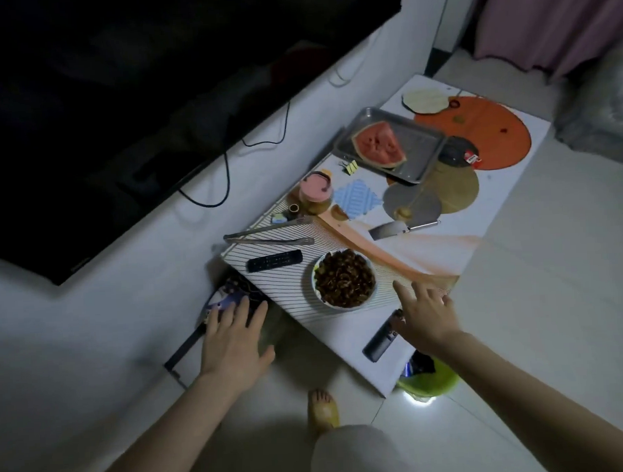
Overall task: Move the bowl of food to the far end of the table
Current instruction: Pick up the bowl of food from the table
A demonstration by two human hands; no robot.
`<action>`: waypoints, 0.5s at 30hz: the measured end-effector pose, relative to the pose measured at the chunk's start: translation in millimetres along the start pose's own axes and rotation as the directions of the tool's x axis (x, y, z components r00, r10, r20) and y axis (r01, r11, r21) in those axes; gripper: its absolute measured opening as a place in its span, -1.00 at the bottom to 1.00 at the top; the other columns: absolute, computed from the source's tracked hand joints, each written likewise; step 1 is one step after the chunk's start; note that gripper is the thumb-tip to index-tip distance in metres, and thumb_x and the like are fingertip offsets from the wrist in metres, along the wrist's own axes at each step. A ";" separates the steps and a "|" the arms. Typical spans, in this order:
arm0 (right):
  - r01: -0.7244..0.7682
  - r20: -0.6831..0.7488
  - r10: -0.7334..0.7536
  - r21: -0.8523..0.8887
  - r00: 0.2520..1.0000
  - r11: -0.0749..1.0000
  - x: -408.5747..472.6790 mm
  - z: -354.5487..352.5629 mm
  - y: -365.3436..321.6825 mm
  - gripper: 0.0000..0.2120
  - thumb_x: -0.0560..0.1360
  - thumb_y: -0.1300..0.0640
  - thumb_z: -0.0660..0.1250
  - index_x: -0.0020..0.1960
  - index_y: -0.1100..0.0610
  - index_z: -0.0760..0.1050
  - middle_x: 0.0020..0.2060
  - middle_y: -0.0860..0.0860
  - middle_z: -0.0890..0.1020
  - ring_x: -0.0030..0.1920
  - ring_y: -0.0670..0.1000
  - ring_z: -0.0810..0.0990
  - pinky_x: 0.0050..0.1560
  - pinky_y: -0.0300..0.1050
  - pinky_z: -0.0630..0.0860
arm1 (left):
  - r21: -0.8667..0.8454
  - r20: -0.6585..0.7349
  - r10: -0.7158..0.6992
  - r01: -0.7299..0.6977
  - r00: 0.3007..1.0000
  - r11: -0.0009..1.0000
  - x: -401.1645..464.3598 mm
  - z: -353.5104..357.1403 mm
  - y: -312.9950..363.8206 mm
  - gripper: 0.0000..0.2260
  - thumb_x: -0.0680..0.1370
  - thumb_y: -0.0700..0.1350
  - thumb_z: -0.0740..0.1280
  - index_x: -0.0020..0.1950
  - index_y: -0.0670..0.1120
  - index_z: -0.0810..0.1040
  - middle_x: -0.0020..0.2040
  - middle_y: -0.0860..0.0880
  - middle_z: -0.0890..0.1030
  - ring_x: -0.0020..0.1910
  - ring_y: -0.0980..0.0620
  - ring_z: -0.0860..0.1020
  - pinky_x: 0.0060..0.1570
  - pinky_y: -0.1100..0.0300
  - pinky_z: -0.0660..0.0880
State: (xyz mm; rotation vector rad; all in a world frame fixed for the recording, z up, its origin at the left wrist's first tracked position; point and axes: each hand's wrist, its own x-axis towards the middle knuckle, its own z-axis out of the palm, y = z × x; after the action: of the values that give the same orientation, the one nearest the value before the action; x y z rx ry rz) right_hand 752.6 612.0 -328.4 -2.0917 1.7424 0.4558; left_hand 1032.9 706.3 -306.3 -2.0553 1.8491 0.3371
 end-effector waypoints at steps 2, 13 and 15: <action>-0.032 0.026 0.031 0.021 0.999 0.999 18.9 6.9 2.9 -0.35 0.55 -0.14 0.17 0.55 0.00 0.01 0.50 0.14 0.22 0.44 0.21 0.25 0.44 0.23 0.18 | 0.008 0.025 0.012 -0.012 1.000 1.000 24.1 5.5 -3.6 -0.34 0.56 0.22 0.12 0.53 0.04 -0.11 0.58 -0.10 0.03 0.53 -0.12 0.03 0.52 -0.10 -0.09; -0.111 0.129 0.101 0.069 0.986 0.991 141.1 78.5 13.9 -0.29 0.53 -0.10 0.23 0.55 0.00 -0.03 0.48 0.13 0.28 0.40 0.21 0.32 0.38 0.18 0.29 | 0.038 0.087 0.165 -0.168 0.983 0.985 179.1 73.2 4.9 -0.28 0.54 0.22 0.18 0.52 0.03 -0.15 0.58 -0.10 0.01 0.53 -0.13 0.01 0.51 -0.10 -0.07; -0.111 0.140 0.102 0.062 0.985 0.992 159.0 96.1 16.1 -0.26 0.53 -0.11 0.25 0.56 0.01 -0.07 0.50 0.11 0.24 0.43 0.20 0.30 0.40 0.19 0.26 | 0.028 0.074 0.202 -0.205 0.977 0.978 209.4 89.8 7.2 -0.26 0.52 0.23 0.20 0.52 0.03 -0.15 0.58 -0.11 0.02 0.52 -0.13 0.03 0.51 -0.10 -0.06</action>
State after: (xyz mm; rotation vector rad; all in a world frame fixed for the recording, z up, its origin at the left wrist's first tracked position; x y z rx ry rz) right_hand 764.6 519.0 -489.6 -1.8807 1.7702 0.5476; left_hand 1055.7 552.8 -473.4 -1.8103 2.0119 0.4211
